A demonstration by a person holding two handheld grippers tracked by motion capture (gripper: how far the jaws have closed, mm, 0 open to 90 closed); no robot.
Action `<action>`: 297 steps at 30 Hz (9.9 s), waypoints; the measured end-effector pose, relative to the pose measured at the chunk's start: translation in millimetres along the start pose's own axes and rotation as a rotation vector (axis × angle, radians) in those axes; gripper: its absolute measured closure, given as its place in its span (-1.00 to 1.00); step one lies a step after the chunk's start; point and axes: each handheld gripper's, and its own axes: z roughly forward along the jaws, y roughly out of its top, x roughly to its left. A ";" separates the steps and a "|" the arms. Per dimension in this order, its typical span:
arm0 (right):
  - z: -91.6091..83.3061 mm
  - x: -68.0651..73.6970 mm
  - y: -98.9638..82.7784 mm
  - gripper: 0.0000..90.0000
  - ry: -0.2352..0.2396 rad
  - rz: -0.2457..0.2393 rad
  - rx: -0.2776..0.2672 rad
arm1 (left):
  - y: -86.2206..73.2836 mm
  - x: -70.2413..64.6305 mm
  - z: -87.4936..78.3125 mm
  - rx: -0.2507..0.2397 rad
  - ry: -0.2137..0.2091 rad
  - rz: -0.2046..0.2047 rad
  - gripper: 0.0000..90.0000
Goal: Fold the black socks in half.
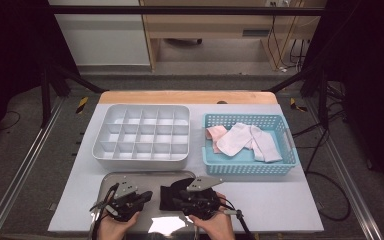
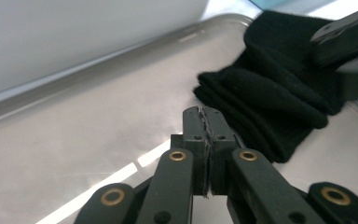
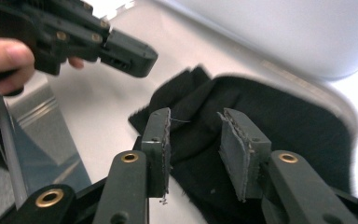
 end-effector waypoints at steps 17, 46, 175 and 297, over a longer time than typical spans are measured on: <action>3.2 2.7 4.0 0.98 0.036 -0.026 -0.011 | -3.7 -14.5 14.9 0.050 -0.026 0.054 0.98; 28.3 14.6 -5.7 0.78 0.079 -0.060 0.021 | 27.5 -9.5 28.6 -0.013 0.010 0.018 0.33; 11.0 18.1 2.3 0.82 0.114 -0.123 0.082 | 48.7 -22.1 10.6 -0.080 -0.081 0.077 0.19; -120.0 -92.0 -66.3 0.00 -0.478 0.143 -0.128 | 53.0 2.4 -28.5 -0.127 -0.122 -0.033 0.50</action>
